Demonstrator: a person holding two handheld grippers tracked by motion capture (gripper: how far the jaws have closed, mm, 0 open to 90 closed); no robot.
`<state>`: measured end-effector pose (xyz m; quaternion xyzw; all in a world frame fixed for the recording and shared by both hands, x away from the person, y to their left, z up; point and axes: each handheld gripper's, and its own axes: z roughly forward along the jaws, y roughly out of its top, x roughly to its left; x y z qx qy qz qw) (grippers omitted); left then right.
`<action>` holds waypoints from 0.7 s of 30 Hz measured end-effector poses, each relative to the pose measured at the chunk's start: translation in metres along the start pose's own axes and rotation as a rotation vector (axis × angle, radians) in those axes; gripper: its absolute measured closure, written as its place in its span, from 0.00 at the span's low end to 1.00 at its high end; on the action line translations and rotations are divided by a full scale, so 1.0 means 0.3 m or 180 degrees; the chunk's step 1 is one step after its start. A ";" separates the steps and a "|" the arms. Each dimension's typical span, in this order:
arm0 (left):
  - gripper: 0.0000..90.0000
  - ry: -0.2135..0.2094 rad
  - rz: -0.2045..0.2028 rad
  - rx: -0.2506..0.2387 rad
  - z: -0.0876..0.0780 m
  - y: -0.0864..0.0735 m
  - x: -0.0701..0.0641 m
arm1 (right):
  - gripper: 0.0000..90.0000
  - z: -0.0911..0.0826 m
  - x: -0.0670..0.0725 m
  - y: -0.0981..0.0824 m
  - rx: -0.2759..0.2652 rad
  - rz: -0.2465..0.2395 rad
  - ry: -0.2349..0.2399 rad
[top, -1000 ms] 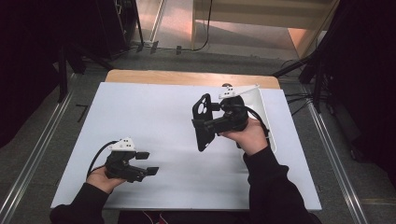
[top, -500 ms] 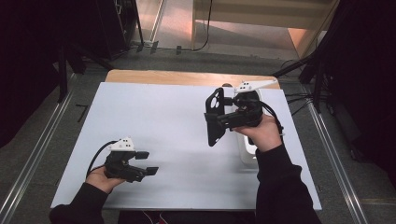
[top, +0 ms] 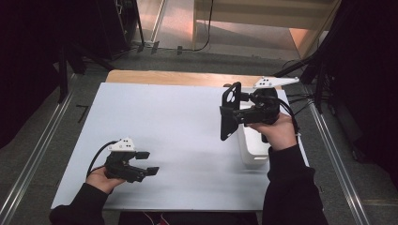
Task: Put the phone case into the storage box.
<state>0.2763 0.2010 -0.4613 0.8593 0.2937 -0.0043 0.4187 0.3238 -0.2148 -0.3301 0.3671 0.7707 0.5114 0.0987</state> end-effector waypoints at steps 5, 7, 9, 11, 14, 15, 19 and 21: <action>0.29 -0.0047 0.0048 -0.0006 0.005 0.002 -0.001 | 0.13 -0.044 -0.027 -0.005 -0.0045 0.0064 -0.0101; 0.29 -0.0049 0.0045 0.0000 0.006 0.002 -0.001 | 0.13 -0.061 -0.039 -0.008 -0.0075 0.0093 -0.0137; 0.29 -0.0035 0.0036 -0.0007 0.006 0.002 0.000 | 0.13 -0.076 -0.049 -0.011 -0.0101 0.0119 -0.0182; 0.29 -0.0043 0.0026 -0.0021 0.005 0.003 0.002 | 0.13 -0.089 -0.057 -0.014 -0.0105 0.0142 -0.0229; 0.29 -0.0067 0.0031 -0.0034 0.005 0.005 0.003 | 0.13 -0.106 -0.068 -0.019 -0.0081 0.0174 -0.0348; 0.29 -0.0071 0.0028 -0.0031 0.006 0.006 0.002 | 0.13 -0.108 -0.071 -0.022 -0.0063 0.0185 -0.0402; 0.29 -0.0081 0.0041 0.0004 0.010 0.006 0.004 | 0.13 -0.111 -0.094 -0.035 -0.0041 0.0240 -0.0511; 0.29 -0.0080 0.0039 0.0007 0.011 0.007 0.004 | 0.13 -0.111 -0.105 -0.042 -0.0024 0.0252 -0.0619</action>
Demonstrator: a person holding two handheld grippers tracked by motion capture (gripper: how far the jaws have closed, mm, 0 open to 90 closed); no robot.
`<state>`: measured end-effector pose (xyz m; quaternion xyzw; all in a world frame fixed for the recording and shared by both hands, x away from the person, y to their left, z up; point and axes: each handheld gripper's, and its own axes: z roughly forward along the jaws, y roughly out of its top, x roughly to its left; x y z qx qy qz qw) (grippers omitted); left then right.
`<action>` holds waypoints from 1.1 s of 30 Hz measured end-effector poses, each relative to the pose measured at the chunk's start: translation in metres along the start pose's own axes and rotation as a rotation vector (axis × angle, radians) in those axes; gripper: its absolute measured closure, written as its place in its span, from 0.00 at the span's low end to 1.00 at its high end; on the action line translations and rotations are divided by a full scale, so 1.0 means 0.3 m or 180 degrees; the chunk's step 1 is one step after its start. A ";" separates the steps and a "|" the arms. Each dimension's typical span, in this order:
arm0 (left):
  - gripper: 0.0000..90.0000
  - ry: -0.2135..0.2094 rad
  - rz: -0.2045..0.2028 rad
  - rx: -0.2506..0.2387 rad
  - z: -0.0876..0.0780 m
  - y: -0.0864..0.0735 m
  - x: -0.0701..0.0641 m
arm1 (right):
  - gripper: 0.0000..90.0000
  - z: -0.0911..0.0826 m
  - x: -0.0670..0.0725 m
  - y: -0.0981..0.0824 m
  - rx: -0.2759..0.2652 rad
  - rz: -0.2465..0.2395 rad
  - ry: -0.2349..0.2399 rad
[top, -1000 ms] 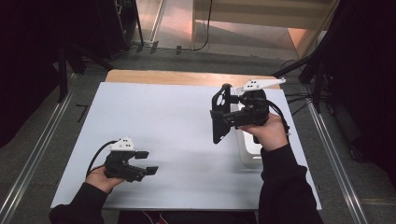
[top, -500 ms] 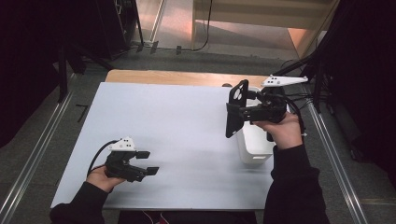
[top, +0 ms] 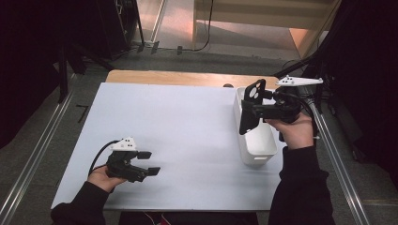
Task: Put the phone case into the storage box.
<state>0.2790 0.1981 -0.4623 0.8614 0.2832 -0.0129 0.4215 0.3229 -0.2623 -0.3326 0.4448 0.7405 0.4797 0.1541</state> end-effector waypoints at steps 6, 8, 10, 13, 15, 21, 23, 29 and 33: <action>0.29 0.0006 -0.0023 -0.0005 0.001 0.002 0.000 | 0.13 0.003 -0.038 -0.017 0.0009 0.0094 -0.0268; 0.29 0.0009 -0.0014 -0.0011 0.002 0.001 -0.001 | 0.13 0.007 -0.044 -0.019 -0.0016 0.0117 -0.0313; 0.29 0.0021 -0.0019 -0.0009 0.003 0.001 -0.001 | 0.13 0.011 -0.047 -0.017 -0.0047 0.0146 -0.0349; 0.29 0.0032 -0.0008 0.0011 0.000 0.004 -0.004 | 0.13 0.019 -0.053 -0.009 -0.0089 0.0208 -0.0391; 0.29 0.0027 -0.0008 0.0000 0.000 0.005 -0.005 | 0.13 0.025 -0.056 -0.003 -0.0088 0.0214 -0.0430; 0.29 0.0046 -0.0005 0.0013 -0.001 0.003 -0.004 | 0.13 0.046 -0.079 0.021 -0.0064 0.0275 -0.0465; 0.29 0.0039 -0.0013 -0.0005 0.001 0.001 -0.003 | 0.13 0.050 -0.081 0.036 -0.0078 0.0259 -0.0415; 0.29 0.0062 0.0020 -0.0011 -0.003 0.003 -0.003 | 0.13 0.069 -0.093 0.082 -0.0051 0.0221 -0.0516; 0.29 0.0063 0.0004 -0.0005 -0.001 0.001 -0.002 | 0.13 0.085 -0.109 0.097 -0.0043 0.0248 -0.0553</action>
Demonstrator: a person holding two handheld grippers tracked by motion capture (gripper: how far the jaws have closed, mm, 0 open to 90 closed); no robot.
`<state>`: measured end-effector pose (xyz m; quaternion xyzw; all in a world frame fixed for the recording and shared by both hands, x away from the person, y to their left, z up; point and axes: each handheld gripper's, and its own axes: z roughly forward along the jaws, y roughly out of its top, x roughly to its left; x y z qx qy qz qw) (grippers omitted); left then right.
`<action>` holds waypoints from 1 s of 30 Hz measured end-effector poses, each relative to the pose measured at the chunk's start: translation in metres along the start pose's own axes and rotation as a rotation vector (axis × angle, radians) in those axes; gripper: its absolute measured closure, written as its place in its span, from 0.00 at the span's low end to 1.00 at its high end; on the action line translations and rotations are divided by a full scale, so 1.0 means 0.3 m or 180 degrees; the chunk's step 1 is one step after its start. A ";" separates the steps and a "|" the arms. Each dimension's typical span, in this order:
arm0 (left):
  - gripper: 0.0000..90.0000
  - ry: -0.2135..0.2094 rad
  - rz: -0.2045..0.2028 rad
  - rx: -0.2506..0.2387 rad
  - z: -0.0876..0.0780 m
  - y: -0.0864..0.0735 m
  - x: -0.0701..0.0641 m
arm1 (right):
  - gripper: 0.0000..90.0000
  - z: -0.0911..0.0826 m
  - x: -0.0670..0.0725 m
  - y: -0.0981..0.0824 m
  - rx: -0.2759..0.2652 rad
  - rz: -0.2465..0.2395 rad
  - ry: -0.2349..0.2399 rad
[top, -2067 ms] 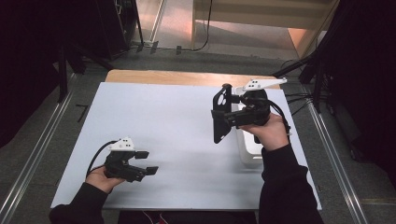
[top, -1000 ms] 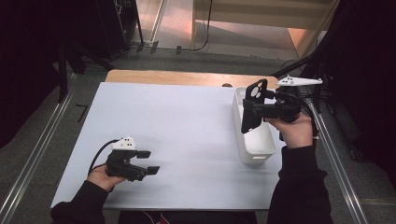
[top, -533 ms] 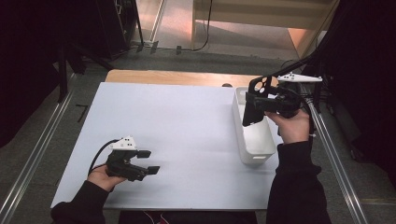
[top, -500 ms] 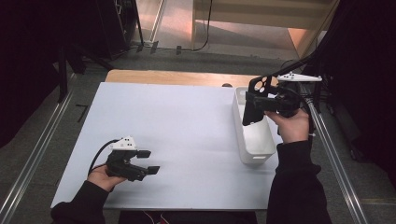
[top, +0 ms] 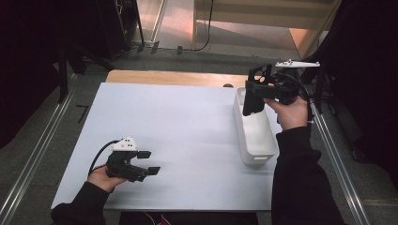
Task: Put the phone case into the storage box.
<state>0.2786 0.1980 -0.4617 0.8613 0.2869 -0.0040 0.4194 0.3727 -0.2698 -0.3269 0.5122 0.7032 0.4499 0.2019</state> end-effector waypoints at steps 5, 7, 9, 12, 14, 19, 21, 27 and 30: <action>0.29 0.0000 -0.0018 -0.0015 -0.002 -0.001 0.003 | 0.13 0.032 -0.018 0.007 -0.0048 0.0065 0.0000; 0.29 0.0003 -0.0016 -0.0017 -0.003 -0.001 0.004 | 0.13 0.045 -0.023 0.011 -0.0050 0.0093 -0.0037; 0.29 0.0009 -0.0019 -0.0022 -0.004 -0.001 0.004 | 0.13 0.058 -0.032 0.015 -0.0039 0.0123 -0.0075; 0.29 0.0011 -0.0016 -0.0024 -0.005 -0.001 0.005 | 0.13 0.076 -0.046 0.024 -0.0021 0.0138 -0.0143; 0.29 0.0010 -0.0020 -0.0023 -0.005 -0.001 0.005 | 0.13 0.085 -0.051 0.031 -0.0025 0.0091 -0.0200; 0.29 0.0000 -0.0025 -0.0027 -0.005 -0.001 0.004 | 0.13 0.110 -0.066 0.045 -0.0024 0.0097 -0.0306; 0.29 -0.0005 -0.0021 -0.0022 -0.004 -0.001 0.004 | 0.13 0.119 -0.077 0.053 -0.0029 0.0165 -0.0296; 0.29 -0.0005 0.0003 -0.0015 -0.003 0.000 -0.004 | 0.13 0.140 -0.095 0.072 -0.0093 0.0253 -0.0270; 0.29 -0.0018 0.0008 -0.0021 -0.001 0.000 -0.004 | 0.13 0.155 -0.104 0.077 -0.0116 0.0259 -0.0332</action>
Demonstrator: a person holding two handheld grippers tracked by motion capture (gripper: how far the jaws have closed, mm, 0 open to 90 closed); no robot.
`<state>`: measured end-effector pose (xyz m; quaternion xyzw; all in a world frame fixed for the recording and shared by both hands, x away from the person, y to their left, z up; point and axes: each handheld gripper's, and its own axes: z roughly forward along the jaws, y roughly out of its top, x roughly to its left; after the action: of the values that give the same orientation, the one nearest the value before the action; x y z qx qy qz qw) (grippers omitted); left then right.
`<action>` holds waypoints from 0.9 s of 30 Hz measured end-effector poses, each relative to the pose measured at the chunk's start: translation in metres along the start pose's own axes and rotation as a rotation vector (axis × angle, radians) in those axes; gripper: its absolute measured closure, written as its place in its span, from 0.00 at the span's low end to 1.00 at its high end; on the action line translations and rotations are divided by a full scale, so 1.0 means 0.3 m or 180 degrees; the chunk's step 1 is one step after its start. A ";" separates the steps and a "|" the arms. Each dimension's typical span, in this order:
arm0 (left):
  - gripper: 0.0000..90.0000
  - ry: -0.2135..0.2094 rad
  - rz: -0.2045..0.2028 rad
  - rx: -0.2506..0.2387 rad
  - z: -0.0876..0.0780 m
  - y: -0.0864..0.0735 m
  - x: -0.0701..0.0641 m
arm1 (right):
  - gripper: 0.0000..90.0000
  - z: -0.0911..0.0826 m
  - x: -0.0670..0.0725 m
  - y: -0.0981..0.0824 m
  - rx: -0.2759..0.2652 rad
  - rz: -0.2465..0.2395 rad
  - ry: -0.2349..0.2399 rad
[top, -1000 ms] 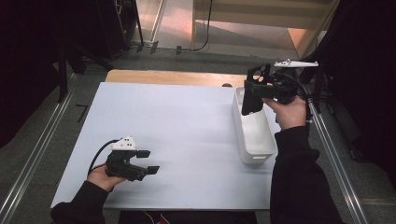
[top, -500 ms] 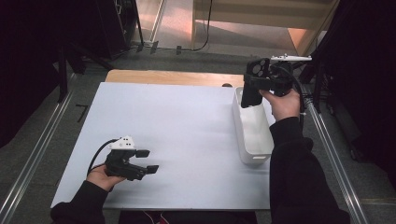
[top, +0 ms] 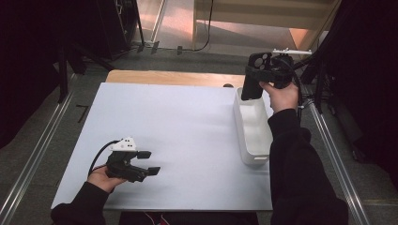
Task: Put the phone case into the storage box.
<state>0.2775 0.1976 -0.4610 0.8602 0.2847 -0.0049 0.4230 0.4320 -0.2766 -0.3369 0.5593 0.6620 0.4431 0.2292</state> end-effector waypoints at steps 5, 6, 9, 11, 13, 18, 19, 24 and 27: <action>0.29 -0.0005 0.0015 0.0016 -0.001 0.001 0.005 | 0.13 0.033 -0.017 0.006 -0.0041 0.0093 -0.0051; 0.29 -0.0011 0.0010 0.0010 -0.001 0.000 0.005 | 0.13 0.040 -0.020 0.006 -0.0056 0.0116 -0.0049; 0.29 -0.0006 -0.0008 0.0001 -0.001 0.000 0.006 | 0.13 0.061 -0.024 0.006 -0.0047 0.0106 -0.0103; 0.29 -0.0008 -0.0013 -0.0009 -0.002 0.000 0.006 | 0.13 0.076 -0.028 0.005 -0.0043 0.0128 -0.0124; 0.29 -0.0006 -0.0017 -0.0007 -0.003 0.001 0.006 | 0.13 0.088 -0.032 0.005 -0.0017 0.0150 -0.0136; 0.29 -0.0014 -0.0008 -0.0005 -0.003 0.000 0.005 | 0.13 0.110 -0.044 0.003 -0.0034 0.0193 -0.0191; 0.29 -0.0015 -0.0005 -0.0006 -0.002 0.000 0.005 | 0.13 0.116 -0.046 0.002 -0.0037 0.0212 -0.0191; 0.29 -0.0013 -0.0008 -0.0010 -0.005 0.000 0.005 | 0.13 0.144 -0.049 -0.007 0.0014 0.0222 -0.0237; 0.29 -0.0013 -0.0011 -0.0014 -0.004 0.001 0.005 | 0.13 0.164 -0.048 -0.013 0.0019 0.0216 -0.0282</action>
<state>0.2786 0.1992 -0.4604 0.8588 0.2853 -0.0068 0.4254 0.4731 -0.2740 -0.3675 0.6012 0.6332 0.4235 0.2414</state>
